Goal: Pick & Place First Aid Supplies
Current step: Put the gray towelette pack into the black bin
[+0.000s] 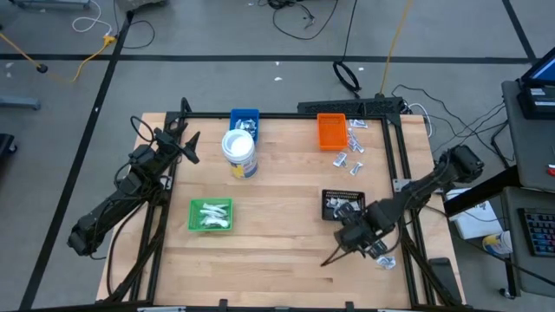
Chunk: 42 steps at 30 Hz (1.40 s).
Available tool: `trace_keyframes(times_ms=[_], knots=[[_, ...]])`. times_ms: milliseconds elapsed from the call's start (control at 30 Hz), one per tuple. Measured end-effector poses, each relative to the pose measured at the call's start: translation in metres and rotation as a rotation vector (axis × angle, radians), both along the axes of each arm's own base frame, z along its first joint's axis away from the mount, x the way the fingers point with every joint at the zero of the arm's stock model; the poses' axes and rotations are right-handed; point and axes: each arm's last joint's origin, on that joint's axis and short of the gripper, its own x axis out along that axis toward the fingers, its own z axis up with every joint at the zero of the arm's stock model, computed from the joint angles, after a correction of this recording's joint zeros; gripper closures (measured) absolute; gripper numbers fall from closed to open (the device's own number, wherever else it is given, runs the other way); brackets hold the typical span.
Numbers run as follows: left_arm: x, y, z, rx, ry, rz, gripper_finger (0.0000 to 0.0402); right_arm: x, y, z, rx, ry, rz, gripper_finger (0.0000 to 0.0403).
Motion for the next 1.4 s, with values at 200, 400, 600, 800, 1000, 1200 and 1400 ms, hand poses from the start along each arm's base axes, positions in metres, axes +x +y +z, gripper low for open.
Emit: trace_keyframes(times_ms=[200,400,600,800,1000,1200,1400], knots=[[0.0,0.0,0.0,0.0,0.0,0.001,0.0128,-0.003,0.013,-0.009,-0.057,0.002,0.03,0.0239],[0.0,0.0,0.0,0.0,0.0,0.0,0.0128,-0.005,0.022,-0.029,-0.102,0.057,-0.005,0.0239],[0.0,0.0,0.0,0.0,0.0,0.0,0.0128,-0.007,0.024,-0.055,-0.239,0.045,-0.032,0.0239],[0.0,0.0,0.0,0.0,0.0,0.0,0.0128,-0.012,0.019,-0.072,-0.31,0.042,-0.039,0.0239],[0.0,0.0,0.0,0.0,0.0,0.0,0.0128,-0.011,0.016,-0.074,-0.367,-0.01,-0.062,0.025],[0.0,0.0,0.0,0.0,0.0,0.0,0.0128,-0.01,0.02,-0.075,-0.293,0.002,-0.077,0.0323],[0.0,0.0,0.0,0.0,0.0,0.0,0.0128,-0.01,0.023,-0.074,-0.246,0.005,-0.087,0.0394]])
